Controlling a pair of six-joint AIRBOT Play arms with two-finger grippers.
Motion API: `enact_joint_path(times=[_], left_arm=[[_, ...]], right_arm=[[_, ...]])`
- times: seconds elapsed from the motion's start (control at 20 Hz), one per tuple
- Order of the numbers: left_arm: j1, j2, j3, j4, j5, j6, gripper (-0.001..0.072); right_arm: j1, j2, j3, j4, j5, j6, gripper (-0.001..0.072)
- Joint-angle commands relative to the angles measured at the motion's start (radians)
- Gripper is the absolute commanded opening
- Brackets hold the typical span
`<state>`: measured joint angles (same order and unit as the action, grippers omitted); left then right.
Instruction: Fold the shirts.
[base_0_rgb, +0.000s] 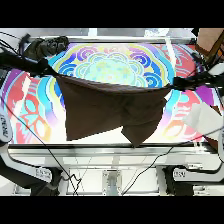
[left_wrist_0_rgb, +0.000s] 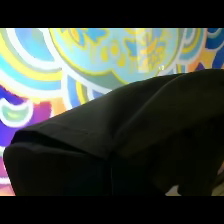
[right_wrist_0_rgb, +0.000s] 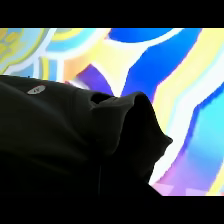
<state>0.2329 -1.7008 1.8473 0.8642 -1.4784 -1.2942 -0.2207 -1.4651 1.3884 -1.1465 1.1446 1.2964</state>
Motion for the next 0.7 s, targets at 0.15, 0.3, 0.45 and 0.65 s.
enact_joint_path(times=[0.15, 0.3, 0.45, 0.65], left_arm=[[-0.01, -0.087, -0.008, -0.005, 0.283, 0.038, 0.0175], [-0.01, -0.087, -0.008, -0.005, 0.268, 0.038, 0.0264], [-0.01, -0.085, 0.005, -0.01, 0.245, 0.038, 0.0297], [-0.01, -0.079, 0.22, -0.317, 0.097, 0.246, 0.0158]], right_arm=[[0.101, -0.094, -0.019, 0.023, -0.475, -0.01, 0.0101], [0.103, -0.092, -0.019, 0.024, -0.462, -0.01, 0.0286], [0.095, -0.058, -0.019, 0.023, -0.449, -0.011, 0.028], [0.071, 0.127, -0.019, -0.046, -0.455, -0.116, 0.0255]])
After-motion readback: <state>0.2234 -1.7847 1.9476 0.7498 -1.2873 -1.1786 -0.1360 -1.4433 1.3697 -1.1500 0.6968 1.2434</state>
